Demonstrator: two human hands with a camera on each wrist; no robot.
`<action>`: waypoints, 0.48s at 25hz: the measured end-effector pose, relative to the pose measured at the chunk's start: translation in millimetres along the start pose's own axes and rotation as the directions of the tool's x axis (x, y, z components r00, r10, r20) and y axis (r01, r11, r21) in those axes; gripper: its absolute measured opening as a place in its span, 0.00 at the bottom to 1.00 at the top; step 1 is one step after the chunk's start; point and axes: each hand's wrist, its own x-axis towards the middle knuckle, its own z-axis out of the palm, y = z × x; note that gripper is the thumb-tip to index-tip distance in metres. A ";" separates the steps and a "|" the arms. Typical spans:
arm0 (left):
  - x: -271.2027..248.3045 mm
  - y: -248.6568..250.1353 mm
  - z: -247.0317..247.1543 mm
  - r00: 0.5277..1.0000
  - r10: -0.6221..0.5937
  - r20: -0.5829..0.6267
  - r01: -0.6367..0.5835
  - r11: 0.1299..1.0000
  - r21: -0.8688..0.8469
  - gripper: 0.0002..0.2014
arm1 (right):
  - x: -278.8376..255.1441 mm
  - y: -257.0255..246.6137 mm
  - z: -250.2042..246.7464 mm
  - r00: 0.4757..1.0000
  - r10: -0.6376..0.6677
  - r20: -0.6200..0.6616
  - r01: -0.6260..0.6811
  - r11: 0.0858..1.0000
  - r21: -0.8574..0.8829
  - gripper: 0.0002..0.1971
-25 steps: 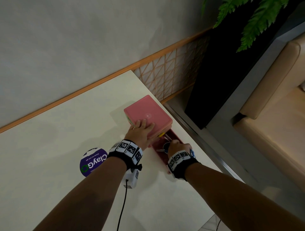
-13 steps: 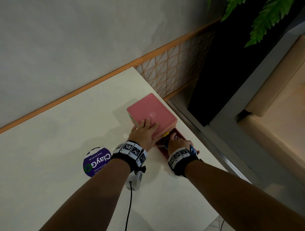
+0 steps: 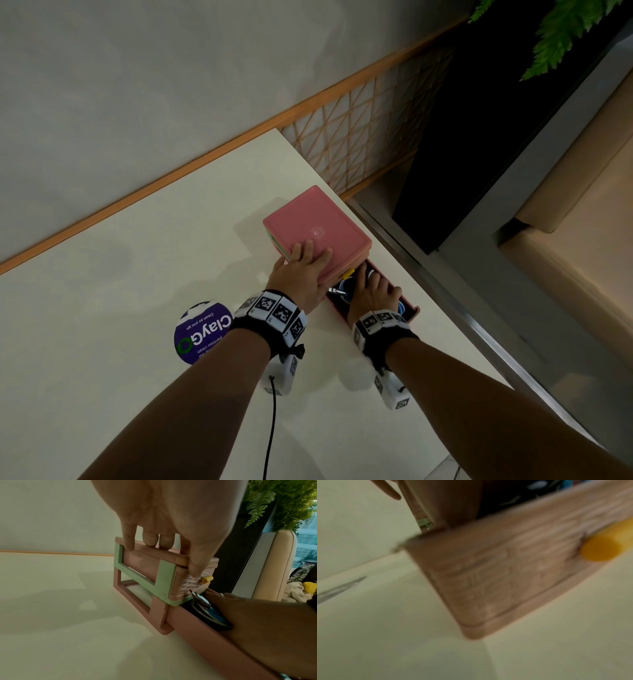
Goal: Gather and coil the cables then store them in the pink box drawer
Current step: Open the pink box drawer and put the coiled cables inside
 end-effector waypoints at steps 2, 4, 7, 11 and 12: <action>-0.1 0.6 0.0 1.000 -0.004 0.010 0.004 1.000 -0.010 0.32 | -0.1 6.3 -0.8 0.999 -0.039 0.001 0.039 0.999 0.028 0.47; -0.8 1.3 -0.1 1.000 -0.011 0.012 0.011 1.000 -0.021 0.32 | -3.3 12.5 0.6 0.996 -0.087 -0.021 0.089 0.994 0.060 0.48; -1.2 1.5 0.4 1.000 -0.020 -0.002 0.020 0.999 -0.042 0.31 | -9.5 18.4 3.3 0.984 -0.174 -0.047 0.179 0.975 0.132 0.44; -1.7 2.3 1.5 0.999 -0.034 0.006 0.034 0.997 -0.062 0.32 | -10.9 21.4 8.3 0.968 -0.180 -0.173 0.224 0.933 0.281 0.37; -1.4 1.8 1.3 0.999 -0.036 0.006 0.036 0.997 -0.062 0.32 | -10.5 21.7 9.1 0.967 -0.172 -0.189 0.224 0.926 0.302 0.37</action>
